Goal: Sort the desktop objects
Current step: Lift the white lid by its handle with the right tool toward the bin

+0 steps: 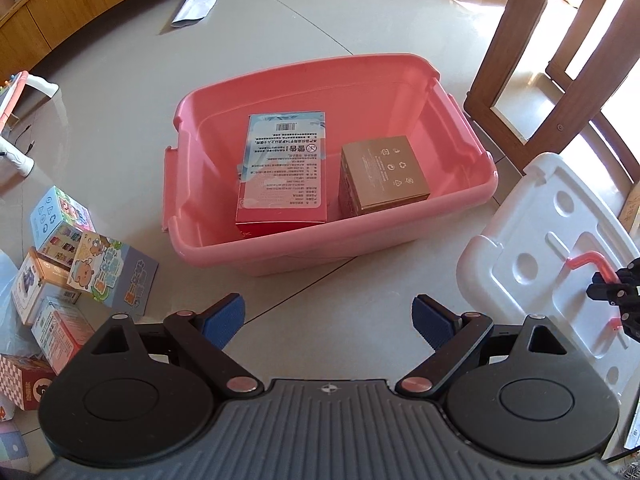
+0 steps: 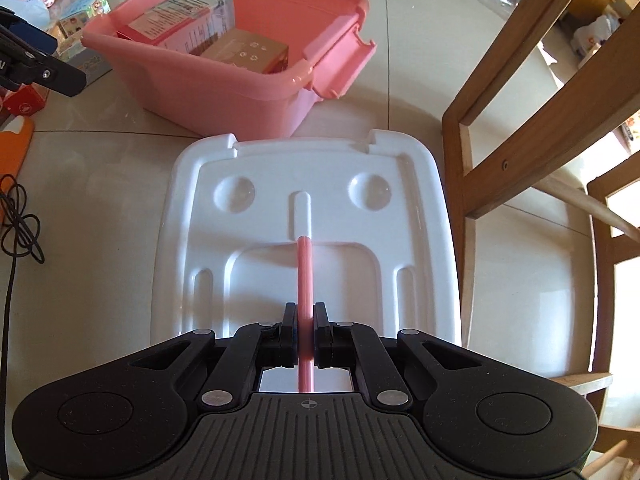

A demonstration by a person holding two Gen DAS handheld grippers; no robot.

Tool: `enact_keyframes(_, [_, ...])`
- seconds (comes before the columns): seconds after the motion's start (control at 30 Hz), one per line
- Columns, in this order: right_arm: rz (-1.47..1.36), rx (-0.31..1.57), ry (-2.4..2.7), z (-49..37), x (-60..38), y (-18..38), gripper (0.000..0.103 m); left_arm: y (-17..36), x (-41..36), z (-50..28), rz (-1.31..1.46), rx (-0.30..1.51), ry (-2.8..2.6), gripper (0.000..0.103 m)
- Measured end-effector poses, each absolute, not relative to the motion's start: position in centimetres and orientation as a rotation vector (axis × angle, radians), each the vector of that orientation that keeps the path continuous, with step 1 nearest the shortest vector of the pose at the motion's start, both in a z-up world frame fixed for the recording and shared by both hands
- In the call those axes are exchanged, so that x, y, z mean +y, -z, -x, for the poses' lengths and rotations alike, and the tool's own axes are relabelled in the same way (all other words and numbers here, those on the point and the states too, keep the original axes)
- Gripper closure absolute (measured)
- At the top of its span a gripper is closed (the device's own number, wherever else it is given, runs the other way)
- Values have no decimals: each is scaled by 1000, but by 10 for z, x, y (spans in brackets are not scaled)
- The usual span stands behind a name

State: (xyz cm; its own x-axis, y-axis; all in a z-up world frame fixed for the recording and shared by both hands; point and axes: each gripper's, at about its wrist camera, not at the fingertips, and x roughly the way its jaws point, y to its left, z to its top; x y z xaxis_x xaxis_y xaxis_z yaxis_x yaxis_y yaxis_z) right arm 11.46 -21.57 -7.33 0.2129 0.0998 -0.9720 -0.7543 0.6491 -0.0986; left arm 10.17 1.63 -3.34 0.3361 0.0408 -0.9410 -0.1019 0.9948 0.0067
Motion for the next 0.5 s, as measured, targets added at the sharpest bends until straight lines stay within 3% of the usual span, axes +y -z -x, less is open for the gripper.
enact_keyframes(0.5, [787,1026,-807,-120,-184,-11,97,2,16,-70,75,1232,-149,10])
